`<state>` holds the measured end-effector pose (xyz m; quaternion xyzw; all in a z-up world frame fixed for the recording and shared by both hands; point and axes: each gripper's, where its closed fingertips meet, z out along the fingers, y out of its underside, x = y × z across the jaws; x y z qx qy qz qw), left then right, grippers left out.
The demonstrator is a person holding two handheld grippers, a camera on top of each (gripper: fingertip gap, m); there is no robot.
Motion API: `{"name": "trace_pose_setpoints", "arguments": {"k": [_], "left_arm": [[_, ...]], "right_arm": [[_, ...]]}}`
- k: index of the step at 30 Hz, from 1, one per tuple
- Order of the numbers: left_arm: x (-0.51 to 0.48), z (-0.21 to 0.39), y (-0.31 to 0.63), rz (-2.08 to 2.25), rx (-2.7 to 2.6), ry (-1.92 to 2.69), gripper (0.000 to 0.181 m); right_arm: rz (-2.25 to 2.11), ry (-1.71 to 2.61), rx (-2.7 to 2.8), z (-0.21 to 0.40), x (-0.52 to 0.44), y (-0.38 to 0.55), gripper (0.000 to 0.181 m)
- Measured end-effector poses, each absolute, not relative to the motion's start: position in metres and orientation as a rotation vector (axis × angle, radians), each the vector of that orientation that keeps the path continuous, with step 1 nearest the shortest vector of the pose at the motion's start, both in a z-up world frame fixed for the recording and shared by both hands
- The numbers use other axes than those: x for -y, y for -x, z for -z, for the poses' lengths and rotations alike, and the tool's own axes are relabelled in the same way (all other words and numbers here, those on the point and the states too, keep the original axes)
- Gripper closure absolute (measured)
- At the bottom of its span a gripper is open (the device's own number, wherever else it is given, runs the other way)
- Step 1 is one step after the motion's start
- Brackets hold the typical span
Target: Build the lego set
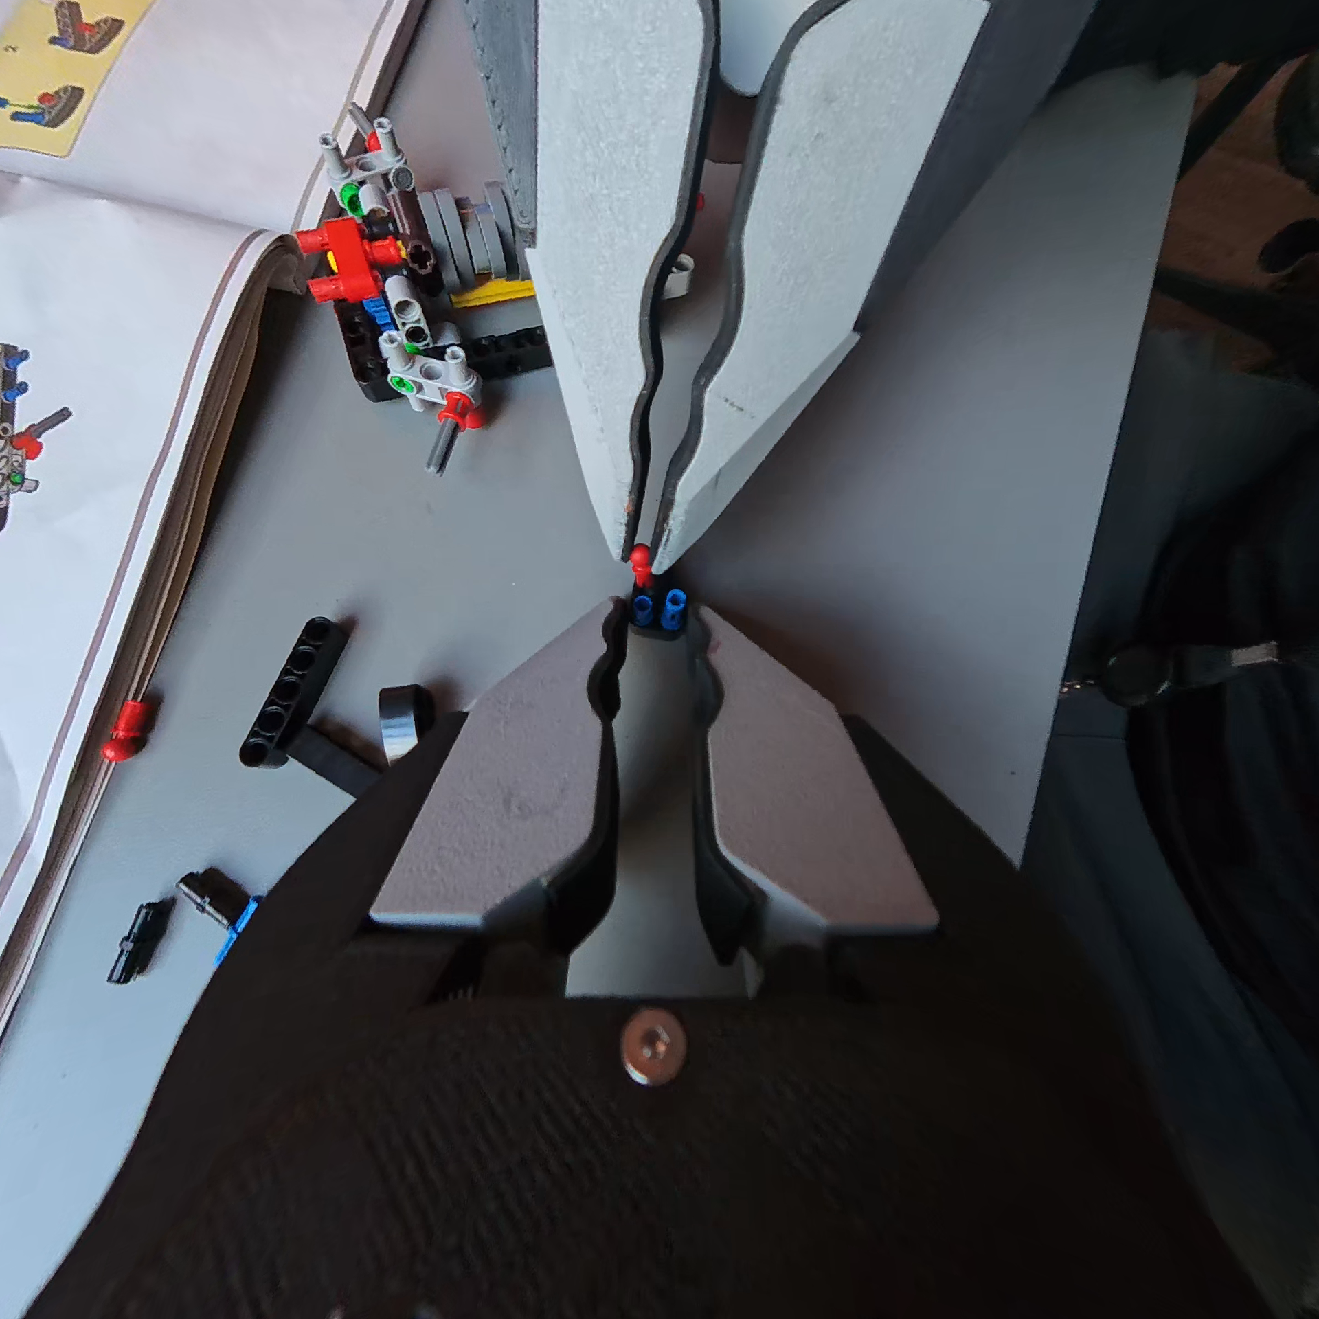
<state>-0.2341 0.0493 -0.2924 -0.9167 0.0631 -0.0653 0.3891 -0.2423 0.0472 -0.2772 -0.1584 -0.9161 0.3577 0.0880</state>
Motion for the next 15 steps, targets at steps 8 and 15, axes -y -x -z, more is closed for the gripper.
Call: {"name": "trace_pose_setpoints", "arguments": {"k": [8,15], "left_arm": [[-0.05,0.2929,0.2344,0.15,-0.166,2.33,0.167],[-0.0503,0.2931,0.2347,0.164,-0.159,2.33,0.167]], "right_arm": [[-0.978,0.37,2.728,0.2784,-0.0437,0.2428,0.179],[-0.872,0.32,2.788,0.2801,-0.0485,0.2424,0.179]]}}
